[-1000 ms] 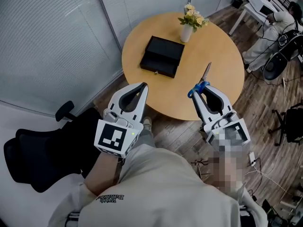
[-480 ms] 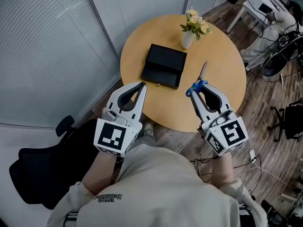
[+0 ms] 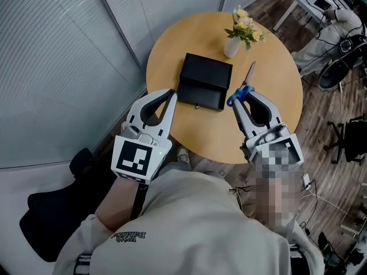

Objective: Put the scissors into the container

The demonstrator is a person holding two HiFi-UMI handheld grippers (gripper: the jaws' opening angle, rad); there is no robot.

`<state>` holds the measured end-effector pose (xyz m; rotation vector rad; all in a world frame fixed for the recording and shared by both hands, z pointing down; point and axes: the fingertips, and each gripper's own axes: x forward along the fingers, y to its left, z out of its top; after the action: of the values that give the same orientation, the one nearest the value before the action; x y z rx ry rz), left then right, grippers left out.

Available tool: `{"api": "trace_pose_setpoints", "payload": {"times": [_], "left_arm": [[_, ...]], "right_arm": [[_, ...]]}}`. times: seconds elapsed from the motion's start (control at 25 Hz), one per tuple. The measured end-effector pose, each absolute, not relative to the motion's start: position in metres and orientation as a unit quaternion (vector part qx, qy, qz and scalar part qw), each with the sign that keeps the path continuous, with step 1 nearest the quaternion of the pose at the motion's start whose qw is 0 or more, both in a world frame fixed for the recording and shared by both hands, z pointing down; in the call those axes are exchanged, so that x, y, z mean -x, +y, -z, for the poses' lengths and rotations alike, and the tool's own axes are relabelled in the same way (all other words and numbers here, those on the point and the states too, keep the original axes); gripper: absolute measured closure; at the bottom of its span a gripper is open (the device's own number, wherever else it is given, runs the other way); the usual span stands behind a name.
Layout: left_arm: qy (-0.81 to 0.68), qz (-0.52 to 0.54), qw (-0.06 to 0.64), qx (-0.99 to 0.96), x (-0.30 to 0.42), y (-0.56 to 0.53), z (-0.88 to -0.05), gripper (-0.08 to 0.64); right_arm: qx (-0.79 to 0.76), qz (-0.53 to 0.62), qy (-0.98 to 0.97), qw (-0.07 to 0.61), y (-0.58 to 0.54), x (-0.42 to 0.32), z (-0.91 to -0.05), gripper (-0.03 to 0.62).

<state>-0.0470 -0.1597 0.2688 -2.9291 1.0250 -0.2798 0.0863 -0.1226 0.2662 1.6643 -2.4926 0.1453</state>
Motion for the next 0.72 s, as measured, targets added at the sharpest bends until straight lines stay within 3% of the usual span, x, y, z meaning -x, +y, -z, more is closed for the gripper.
{"api": "trace_pose_setpoints", "payload": {"times": [0.72], "left_arm": [[0.363, 0.106, 0.013, 0.925, 0.05, -0.188, -0.284, 0.538]], "right_arm": [[-0.478, -0.051, -0.871, 0.107, -0.16, -0.081, -0.278, 0.497]]}}
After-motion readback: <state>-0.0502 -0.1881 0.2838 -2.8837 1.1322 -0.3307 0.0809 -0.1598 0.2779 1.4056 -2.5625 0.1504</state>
